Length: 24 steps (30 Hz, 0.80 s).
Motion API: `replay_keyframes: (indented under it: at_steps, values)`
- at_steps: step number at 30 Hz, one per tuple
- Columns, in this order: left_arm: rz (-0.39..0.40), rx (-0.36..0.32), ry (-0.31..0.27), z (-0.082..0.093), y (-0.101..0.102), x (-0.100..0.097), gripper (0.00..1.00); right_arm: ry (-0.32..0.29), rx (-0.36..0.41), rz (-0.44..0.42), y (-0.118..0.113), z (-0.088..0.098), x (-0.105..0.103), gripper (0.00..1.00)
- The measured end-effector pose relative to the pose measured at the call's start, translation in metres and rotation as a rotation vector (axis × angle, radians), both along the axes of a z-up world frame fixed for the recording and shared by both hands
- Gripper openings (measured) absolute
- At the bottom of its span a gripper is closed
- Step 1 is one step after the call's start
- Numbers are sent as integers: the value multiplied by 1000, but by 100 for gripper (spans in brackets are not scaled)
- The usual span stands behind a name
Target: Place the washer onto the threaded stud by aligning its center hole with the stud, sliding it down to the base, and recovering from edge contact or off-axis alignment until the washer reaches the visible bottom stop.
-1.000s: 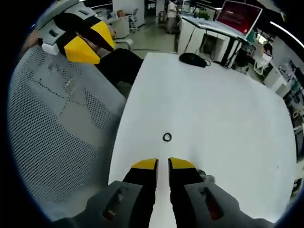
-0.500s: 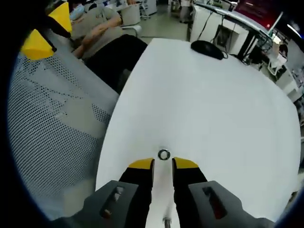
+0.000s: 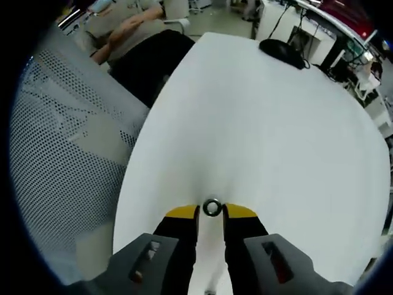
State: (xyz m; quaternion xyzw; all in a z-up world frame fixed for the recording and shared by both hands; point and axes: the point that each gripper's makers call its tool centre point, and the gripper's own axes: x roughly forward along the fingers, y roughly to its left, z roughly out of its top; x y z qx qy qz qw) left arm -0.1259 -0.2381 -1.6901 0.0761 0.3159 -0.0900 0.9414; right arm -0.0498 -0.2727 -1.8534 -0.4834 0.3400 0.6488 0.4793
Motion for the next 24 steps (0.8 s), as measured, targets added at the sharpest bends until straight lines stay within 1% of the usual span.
replay_keyframes:
  at_steps: [4,9,11,12,18,24]
  values:
    - [1,-1,-1,0,0,0,4,-9,-10,3,-1,0,2,17]
    - [0,0,-3,0,-1,0,4,-3,-14,-2,-3,-1,3,17]
    - [-1,1,-2,0,-1,0,4,-5,-16,-4,-3,-1,4,15]
    - [-1,1,-2,0,0,0,4,-10,-15,8,-3,-1,4,15]
    - [-2,2,1,0,0,0,4,-17,-11,-8,-3,-2,6,14]
    - [-1,1,1,0,0,0,4,-21,8,-23,-10,7,10,13]
